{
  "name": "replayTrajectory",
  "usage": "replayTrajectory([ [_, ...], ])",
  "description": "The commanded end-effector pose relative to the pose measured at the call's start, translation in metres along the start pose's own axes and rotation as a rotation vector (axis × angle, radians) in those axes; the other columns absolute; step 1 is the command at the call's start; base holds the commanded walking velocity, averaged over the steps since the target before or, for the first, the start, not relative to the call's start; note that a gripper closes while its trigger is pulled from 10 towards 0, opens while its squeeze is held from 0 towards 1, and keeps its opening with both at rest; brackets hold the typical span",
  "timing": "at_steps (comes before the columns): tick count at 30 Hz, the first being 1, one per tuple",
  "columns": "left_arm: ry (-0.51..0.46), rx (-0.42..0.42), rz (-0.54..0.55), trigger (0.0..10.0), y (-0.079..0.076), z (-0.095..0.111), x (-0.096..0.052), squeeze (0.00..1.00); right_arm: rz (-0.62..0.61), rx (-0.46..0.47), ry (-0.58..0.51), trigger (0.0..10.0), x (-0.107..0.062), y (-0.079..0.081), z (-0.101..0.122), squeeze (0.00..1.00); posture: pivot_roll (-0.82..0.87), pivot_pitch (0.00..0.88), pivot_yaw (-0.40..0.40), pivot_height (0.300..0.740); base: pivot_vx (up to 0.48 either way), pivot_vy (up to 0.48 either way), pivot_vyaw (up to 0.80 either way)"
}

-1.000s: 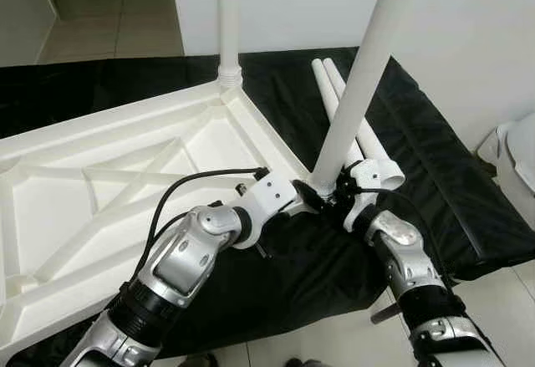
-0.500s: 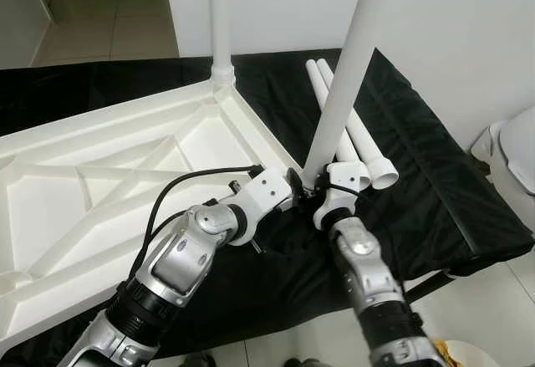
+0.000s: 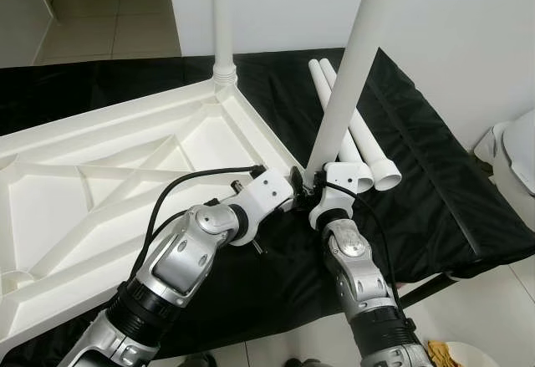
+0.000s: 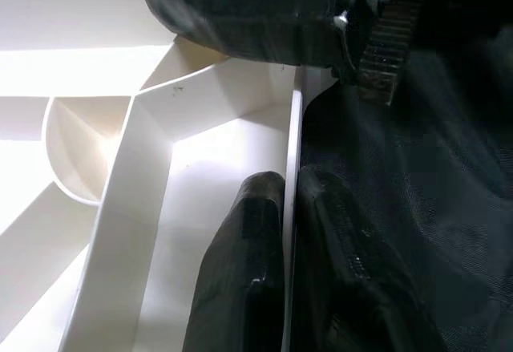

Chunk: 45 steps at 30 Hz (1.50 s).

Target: Building children table

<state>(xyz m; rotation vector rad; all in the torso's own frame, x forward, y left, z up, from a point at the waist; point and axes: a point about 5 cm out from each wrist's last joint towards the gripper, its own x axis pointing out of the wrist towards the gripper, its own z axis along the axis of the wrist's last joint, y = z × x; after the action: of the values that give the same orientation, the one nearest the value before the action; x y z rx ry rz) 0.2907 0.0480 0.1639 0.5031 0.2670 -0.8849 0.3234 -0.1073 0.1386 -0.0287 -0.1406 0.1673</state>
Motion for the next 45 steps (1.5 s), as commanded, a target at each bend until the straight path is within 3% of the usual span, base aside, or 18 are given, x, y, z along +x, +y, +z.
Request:
replayTrajectory([
  [1, -0.022, 0.026, -0.020, 10.0, -0.006, 0.005, 0.001, 0.00, 0.023, -0.021, 0.028, 10.0, -0.003, -0.004, -0.009, 1.00, -0.02, 0.068, -0.030, 0.740, 0.000, 0.000, 0.00],
  [6, -0.023, 0.026, -0.022, 10.0, -0.007, 0.005, 0.002, 0.00, 0.100, -0.058, 0.020, 10.0, -0.005, -0.006, -0.011, 1.00, -0.01, 0.067, -0.034, 0.740, 0.000, 0.000, 0.00],
  [7, -0.023, 0.026, -0.021, 10.0, -0.007, 0.005, 0.002, 0.00, 0.165, -0.056, 0.019, 10.0, -0.006, -0.007, -0.013, 0.00, -0.01, 0.067, -0.033, 0.740, 0.000, 0.000, 0.00],
  [14, -0.023, 0.027, -0.020, 10.0, -0.006, 0.005, 0.001, 0.00, 0.380, -0.061, 0.008, 10.0, -0.009, -0.013, -0.014, 0.00, -0.01, 0.065, -0.026, 0.740, 0.000, 0.000, 0.00],
  [26, -0.016, 0.030, -0.013, 10.0, -0.004, 0.004, -0.002, 0.00, 0.551, -0.045, 0.043, 10.0, -0.011, -0.027, -0.019, 0.00, 0.01, 0.067, -0.020, 0.740, 0.000, 0.000, 0.00],
  [27, -0.016, 0.030, -0.013, 10.0, -0.004, 0.004, -0.002, 0.00, 0.558, -0.047, 0.053, 8.2, -0.012, -0.030, -0.021, 0.00, 0.01, 0.069, -0.018, 0.740, 0.000, 0.000, 0.00],
  [28, -0.016, 0.030, -0.012, 10.0, -0.004, 0.004, -0.003, 0.00, 0.563, -0.042, 0.059, 0.6, -0.012, -0.033, -0.022, 0.00, 0.01, 0.070, -0.016, 0.740, 0.000, 0.000, 0.00],
  [31, -0.015, 0.029, -0.012, 10.0, -0.004, 0.003, -0.003, 0.00, 0.569, -0.037, 0.062, 0.6, -0.013, -0.035, -0.023, 0.00, 0.01, 0.070, -0.016, 0.740, 0.000, 0.000, 0.00],
  [32, -0.015, 0.029, -0.012, 10.0, -0.003, 0.003, -0.003, 0.00, 0.578, -0.030, 0.073, 0.0, -0.014, -0.037, -0.025, 0.00, 0.01, 0.072, -0.013, 0.740, 0.000, 0.000, 0.00],
  [37, -0.015, 0.030, -0.013, 10.0, -0.003, 0.004, -0.003, 0.00, 0.578, -0.025, 0.084, 0.0, -0.016, -0.042, -0.029, 0.00, 0.01, 0.076, -0.010, 0.740, 0.000, 0.000, 0.00],
  [45, -0.017, 0.031, -0.014, 10.0, -0.003, 0.005, -0.003, 0.00, 0.509, 0.017, 0.071, 0.0, -0.016, -0.035, -0.030, 0.00, 0.00, 0.082, -0.006, 0.740, 0.000, 0.000, 0.00],
])
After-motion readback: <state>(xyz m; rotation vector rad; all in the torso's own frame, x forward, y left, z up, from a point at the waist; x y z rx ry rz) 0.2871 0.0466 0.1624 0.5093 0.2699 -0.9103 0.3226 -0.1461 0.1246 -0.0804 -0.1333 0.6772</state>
